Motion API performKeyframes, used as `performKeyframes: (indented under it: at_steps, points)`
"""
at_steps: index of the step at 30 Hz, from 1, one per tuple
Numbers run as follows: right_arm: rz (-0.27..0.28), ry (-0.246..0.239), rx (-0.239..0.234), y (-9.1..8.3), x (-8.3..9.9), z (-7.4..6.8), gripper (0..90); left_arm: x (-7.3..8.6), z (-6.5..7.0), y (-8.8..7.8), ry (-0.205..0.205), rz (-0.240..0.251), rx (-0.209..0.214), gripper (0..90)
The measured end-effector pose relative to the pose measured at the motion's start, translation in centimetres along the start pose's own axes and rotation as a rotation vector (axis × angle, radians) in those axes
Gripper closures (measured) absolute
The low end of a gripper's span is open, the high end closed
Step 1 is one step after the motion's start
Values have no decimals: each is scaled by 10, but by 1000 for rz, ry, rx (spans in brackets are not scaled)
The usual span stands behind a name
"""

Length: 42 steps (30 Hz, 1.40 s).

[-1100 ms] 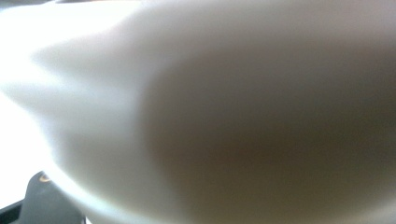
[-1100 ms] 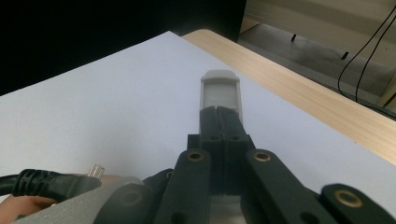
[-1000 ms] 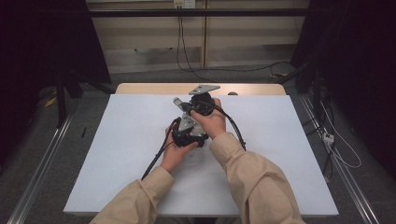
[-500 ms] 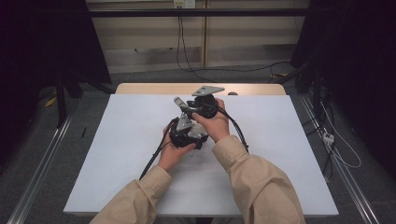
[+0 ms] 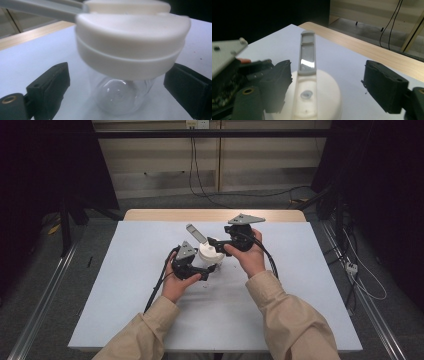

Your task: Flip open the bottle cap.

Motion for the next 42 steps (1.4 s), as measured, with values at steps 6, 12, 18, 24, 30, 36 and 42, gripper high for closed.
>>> performKeyframes:
  at_steps: [6, 12, 18, 24, 30, 36, 42]
  points:
    - [15, 2, 4, -20, 13, 1, 167, 3, 2, -20, 12, -15, 0, 57]
    - [34, 22, -13, -45, 30, 2, 137, 13, 5, -35, -23, -25, 56, 54]
    - [33, 16, -11, -65, 60, 4, 119, 20, 8, -56, -30, -30, 73, 54]
    - [20, 20, 1, -77, 90, 10, 106, 29, 5, -75, -48, -31, 77, 50]
    - [23, 14, 14, -92, 108, 17, 100, 34, 3, -91, -46, -30, 65, 50]
    - [31, 22, 35, -104, 122, 25, 93, 42, 2, -104, -54, -21, 63, 50]
    - [31, 24, 45, -113, 136, 27, 96, 45, 3, -119, -26, -11, 42, 49]
Point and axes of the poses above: each handheld gripper's, and its own axes: y roughly forward along the jaws, x roughly out of its underside, z roughly to its right, the point moved 5 cm from there along y, roughly forward along the jaws, and after that the axes turned 8 degrees about x, right-handed, at the moved point
